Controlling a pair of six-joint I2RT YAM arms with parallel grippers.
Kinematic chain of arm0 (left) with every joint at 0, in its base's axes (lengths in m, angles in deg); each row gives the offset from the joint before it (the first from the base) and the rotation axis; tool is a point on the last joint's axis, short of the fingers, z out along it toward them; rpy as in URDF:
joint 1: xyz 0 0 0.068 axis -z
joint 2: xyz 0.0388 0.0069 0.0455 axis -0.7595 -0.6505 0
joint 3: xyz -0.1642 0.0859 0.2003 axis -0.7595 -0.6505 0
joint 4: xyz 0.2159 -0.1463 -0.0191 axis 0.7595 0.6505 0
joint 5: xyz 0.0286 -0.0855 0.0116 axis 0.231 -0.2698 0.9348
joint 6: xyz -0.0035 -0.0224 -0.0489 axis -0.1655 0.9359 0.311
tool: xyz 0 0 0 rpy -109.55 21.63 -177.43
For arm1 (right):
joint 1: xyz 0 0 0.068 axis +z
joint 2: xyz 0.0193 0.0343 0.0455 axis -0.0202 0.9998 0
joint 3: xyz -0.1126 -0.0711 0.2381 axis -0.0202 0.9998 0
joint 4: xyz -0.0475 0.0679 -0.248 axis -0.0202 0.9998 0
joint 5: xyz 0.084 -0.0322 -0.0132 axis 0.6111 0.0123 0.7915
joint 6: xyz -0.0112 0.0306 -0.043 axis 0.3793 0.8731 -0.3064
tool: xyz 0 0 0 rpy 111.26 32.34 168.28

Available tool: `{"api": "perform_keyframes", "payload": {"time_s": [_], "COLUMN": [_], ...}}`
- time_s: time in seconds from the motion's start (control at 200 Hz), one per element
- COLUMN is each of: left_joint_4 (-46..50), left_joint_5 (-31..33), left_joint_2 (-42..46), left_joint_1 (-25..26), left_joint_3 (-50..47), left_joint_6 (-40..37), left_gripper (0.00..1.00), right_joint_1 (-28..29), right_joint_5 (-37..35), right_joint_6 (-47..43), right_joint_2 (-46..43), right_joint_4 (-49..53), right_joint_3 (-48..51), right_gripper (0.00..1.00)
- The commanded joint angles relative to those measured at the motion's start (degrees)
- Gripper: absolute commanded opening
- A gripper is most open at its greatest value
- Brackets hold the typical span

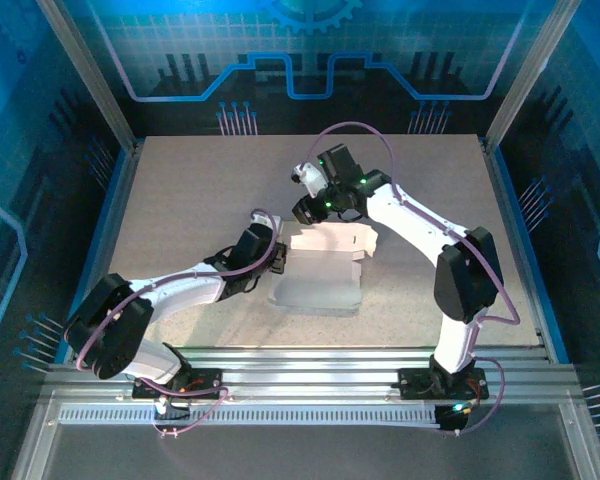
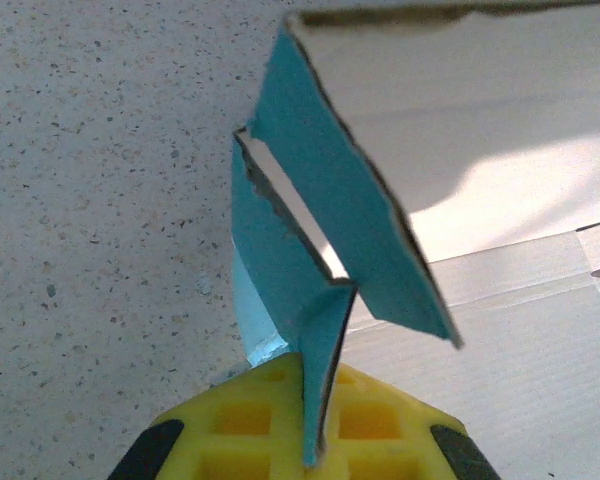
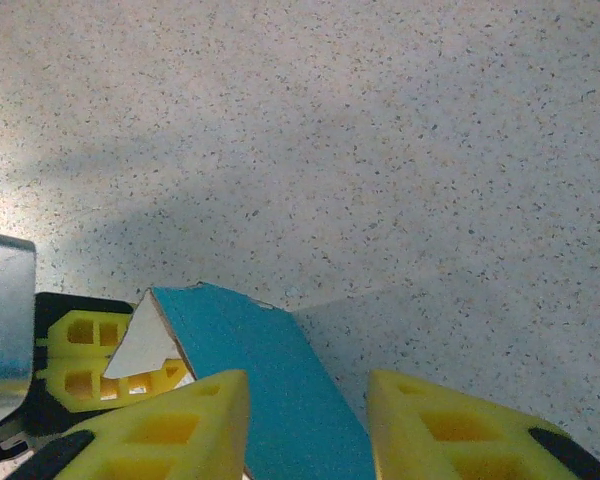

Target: Fold the paper box

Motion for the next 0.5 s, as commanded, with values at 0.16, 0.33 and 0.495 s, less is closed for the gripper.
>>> {"api": "perform_keyframes", "payload": {"time_s": [0.16, 0.33, 0.495], "left_joint_4": [16.1, 16.5, 16.9], "left_joint_5": [-2.3, -2.6, -2.8], "left_joint_2": [-2.8, -2.8, -2.8], "left_joint_1": [0.7, 0.7, 0.7], "left_joint_3": [-3.2, -3.0, -2.8], "left_joint_6": [1.5, 1.6, 1.6], "left_gripper": [0.0, 0.0, 0.0], "right_joint_1": [-0.6, -0.6, -0.3], "right_joint_5": [2.7, 2.6, 1.5], "right_joint_6": [-0.2, -0.2, -0.7], "right_joint_2": [0.1, -0.4, -0.8], "right_joint_4": [-3.3, -4.9, -5.9], "right_joint_3": [3.3, 5.7, 7.5], "right_gripper": [0.37, 0.37, 0.38]}}
